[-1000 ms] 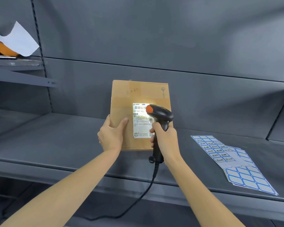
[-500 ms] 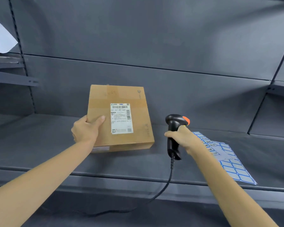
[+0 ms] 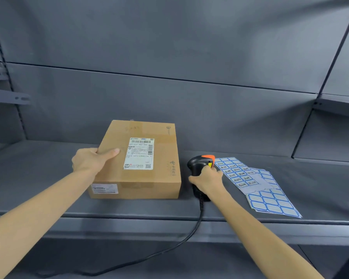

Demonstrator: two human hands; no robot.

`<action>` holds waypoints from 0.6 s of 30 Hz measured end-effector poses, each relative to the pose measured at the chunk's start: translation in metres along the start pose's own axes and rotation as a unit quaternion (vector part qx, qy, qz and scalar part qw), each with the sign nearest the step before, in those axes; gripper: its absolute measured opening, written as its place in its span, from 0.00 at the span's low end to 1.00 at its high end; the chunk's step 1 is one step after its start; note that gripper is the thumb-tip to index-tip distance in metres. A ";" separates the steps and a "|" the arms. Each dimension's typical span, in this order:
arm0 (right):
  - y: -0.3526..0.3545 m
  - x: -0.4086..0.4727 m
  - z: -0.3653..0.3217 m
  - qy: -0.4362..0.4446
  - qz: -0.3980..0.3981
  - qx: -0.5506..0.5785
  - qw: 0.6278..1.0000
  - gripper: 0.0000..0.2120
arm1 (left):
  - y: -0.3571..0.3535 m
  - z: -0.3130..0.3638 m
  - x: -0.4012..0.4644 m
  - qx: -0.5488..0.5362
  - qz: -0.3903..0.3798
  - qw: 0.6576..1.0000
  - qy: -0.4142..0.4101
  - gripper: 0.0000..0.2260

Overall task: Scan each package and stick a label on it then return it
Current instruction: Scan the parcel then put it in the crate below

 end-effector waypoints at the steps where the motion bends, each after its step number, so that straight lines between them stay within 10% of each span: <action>1: -0.002 0.000 0.000 0.004 0.004 -0.006 1.000 0.30 | -0.002 -0.001 -0.001 0.008 -0.011 1.000 0.012 0.17; 18: 0.087 0.046 0.165 -0.210 -0.037 -0.149 0.966 0.29 | -0.016 0.010 -0.018 0.153 -0.122 0.978 0.074 0.30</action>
Point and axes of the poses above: each hand's wrist, its own x-axis towards the middle knuckle, its own y-axis out of the back of the hand, z = x × y, the point moved 6 cm from there along x, towards the middle knuckle, and after that the axes turned 1 degree about -x, right-handed, at the moved point
